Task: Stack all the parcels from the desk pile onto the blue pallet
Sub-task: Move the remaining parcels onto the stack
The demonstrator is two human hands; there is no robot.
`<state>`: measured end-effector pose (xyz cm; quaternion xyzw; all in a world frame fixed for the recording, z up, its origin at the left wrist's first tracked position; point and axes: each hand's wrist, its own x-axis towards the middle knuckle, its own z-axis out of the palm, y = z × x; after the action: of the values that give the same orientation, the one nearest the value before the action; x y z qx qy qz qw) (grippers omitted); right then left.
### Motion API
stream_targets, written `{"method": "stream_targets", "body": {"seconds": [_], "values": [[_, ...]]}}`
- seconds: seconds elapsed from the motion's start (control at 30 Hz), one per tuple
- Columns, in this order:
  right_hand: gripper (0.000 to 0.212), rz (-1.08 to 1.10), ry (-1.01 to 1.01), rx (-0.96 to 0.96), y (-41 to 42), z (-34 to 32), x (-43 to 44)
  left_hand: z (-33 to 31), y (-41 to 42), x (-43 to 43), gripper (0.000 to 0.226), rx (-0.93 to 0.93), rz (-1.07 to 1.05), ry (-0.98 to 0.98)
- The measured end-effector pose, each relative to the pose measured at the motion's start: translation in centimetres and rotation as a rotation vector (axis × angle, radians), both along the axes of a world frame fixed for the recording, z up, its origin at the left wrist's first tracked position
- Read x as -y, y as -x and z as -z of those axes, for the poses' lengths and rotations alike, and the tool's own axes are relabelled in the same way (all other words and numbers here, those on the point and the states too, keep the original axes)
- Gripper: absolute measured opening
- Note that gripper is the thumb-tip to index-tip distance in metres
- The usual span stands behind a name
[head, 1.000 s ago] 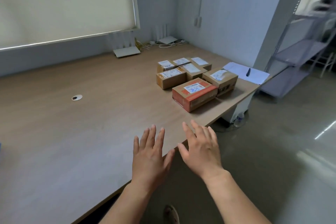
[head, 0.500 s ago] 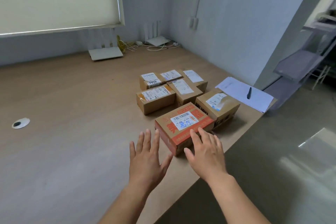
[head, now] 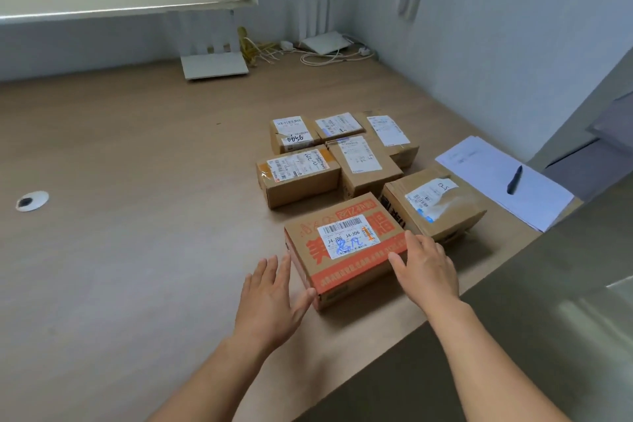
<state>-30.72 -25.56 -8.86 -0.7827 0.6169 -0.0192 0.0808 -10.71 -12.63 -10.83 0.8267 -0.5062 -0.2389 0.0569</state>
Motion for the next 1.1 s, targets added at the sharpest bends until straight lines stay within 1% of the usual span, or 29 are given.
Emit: {"method": "stream_targets", "body": {"seconds": [0.07,0.13,0.17,0.23,0.3,0.37,0.43,0.53,0.6,0.67,0.77,0.93,1.0,1.03,1.1], "values": [[0.049,0.008,-0.036,0.009,0.4,0.3,1.3,0.0,0.6,0.0,0.078,-0.044,-0.04,-0.011],[0.041,0.0,-0.054,0.019,0.5,0.5,2.1,-0.1,1.2,0.5,0.076,-0.14,-0.094,-0.004],[0.038,-0.006,-0.057,0.022,0.5,0.6,2.4,-0.2,1.5,0.8,0.073,-0.223,-0.138,0.01],[0.037,-0.02,-0.078,0.039,0.4,0.7,2.7,-0.3,1.9,1.3,0.062,-0.46,-0.256,0.058],[0.038,-0.049,-0.133,0.052,0.2,1.0,2.6,-0.2,2.1,1.4,0.047,-0.663,-0.414,0.166],[0.038,-0.08,-0.208,0.076,0.2,1.6,2.2,-0.3,2.2,1.1,0.042,-0.738,-0.557,0.234],[0.034,-0.059,-0.331,0.204,0.6,2.4,1.7,0.0,2.1,0.5,0.044,-0.764,-0.62,0.242],[0.021,-0.027,-0.533,0.535,1.2,3.1,0.9,0.4,2.5,-0.1,0.048,-0.818,-0.648,0.243],[0.018,-0.06,-0.603,0.655,1.7,2.9,0.7,0.4,3.1,-0.4,0.048,-0.833,-0.654,0.265],[0.021,-0.12,-0.631,0.702,2.1,2.4,0.5,0.3,3.6,-1.1,0.048,-0.846,-0.663,0.303],[0.032,-0.227,-0.642,0.721,2.3,1.7,0.0,-0.1,4.2,-2.4,0.047,-0.835,-0.663,0.37],[0.055,-0.384,-0.622,0.756,1.4,0.1,-0.7,-1.8,4.3,-5.0,0.064,-0.747,-0.649,0.481],[0.063,-0.432,-0.615,0.753,0.6,-0.5,-0.9,-2.4,3.9,-6.1,0.067,-0.707,-0.668,0.516],[0.066,-0.454,-0.611,0.757,0.2,-0.8,-1.0,-2.7,3.8,-6.7,0.067,-0.686,-0.681,0.532],[0.066,-0.499,-0.605,0.78,-0.7,-1.2,-1.4,-3.2,3.5,-8.0,0.068,-0.645,-0.71,0.568]]}}
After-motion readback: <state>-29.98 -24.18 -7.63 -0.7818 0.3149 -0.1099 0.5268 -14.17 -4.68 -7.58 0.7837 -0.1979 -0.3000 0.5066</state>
